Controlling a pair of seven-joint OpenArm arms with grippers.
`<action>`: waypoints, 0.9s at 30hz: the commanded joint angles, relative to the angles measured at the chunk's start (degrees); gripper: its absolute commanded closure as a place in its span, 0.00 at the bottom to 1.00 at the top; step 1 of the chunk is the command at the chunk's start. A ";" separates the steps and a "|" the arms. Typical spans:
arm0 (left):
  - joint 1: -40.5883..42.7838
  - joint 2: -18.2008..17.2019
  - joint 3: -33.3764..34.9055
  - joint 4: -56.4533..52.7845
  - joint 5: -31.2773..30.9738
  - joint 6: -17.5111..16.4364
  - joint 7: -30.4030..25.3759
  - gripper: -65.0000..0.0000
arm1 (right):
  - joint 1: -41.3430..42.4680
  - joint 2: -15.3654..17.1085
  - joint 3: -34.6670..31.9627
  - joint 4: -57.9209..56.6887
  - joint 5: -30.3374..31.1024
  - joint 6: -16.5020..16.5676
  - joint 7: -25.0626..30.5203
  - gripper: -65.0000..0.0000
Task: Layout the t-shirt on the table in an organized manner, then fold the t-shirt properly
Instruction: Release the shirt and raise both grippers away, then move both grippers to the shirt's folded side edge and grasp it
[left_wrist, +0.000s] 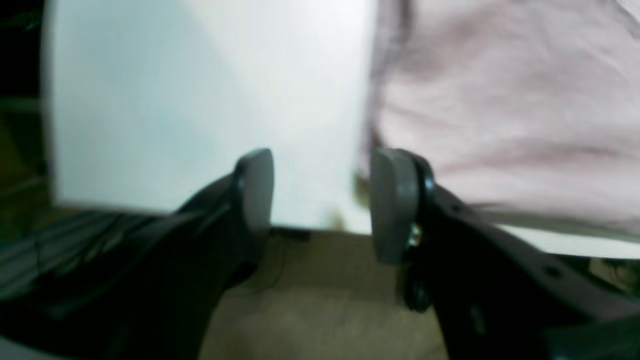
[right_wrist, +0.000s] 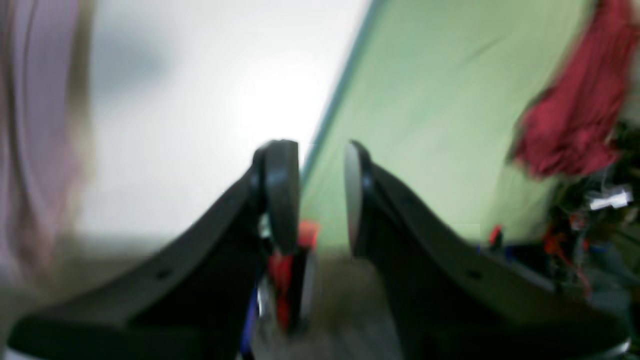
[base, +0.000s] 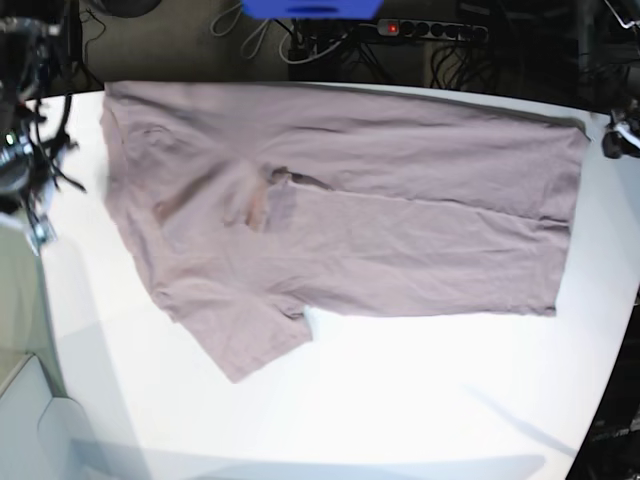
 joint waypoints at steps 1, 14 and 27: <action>-1.23 -1.42 -0.98 0.92 -1.07 0.07 -0.99 0.53 | 3.33 0.18 -1.63 0.93 0.16 -0.02 1.07 0.74; -1.76 -1.42 -5.38 0.92 -1.07 0.07 -1.07 0.30 | 34.98 -10.89 -12.79 -39.69 0.16 -0.02 8.10 0.74; -1.76 -1.42 -5.38 1.00 -0.98 0.07 -1.07 0.30 | 40.70 -9.13 -12.79 -59.56 0.07 -0.02 29.29 0.74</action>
